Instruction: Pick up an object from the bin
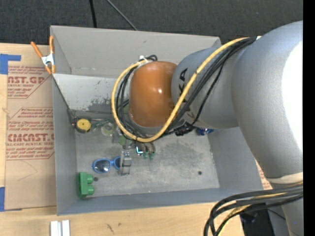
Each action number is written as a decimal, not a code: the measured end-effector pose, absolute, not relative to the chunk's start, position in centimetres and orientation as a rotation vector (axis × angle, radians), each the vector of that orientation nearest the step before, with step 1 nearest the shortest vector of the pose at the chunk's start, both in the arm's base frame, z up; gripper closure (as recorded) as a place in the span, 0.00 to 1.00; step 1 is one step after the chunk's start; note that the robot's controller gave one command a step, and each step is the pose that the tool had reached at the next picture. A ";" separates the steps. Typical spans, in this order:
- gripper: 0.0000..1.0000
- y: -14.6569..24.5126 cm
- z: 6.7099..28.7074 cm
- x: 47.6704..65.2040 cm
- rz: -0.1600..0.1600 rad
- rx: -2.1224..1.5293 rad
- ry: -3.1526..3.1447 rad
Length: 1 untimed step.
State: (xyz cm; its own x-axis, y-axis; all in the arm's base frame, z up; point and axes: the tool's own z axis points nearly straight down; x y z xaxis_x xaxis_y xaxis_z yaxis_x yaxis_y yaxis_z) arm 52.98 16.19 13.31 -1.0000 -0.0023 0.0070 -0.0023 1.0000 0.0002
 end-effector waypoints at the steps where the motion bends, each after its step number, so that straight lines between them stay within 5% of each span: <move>1: 0.00 16.5 6.5 50.7 0.001 -0.063 -3.133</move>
Offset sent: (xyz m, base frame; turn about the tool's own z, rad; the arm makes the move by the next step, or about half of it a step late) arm -0.0198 0.0028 -0.0631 0.0436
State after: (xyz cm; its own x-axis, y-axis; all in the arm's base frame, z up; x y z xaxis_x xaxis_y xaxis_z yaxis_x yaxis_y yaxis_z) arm 50.70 16.54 6.54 -0.9991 0.0405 0.0076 0.0405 0.9992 -0.0009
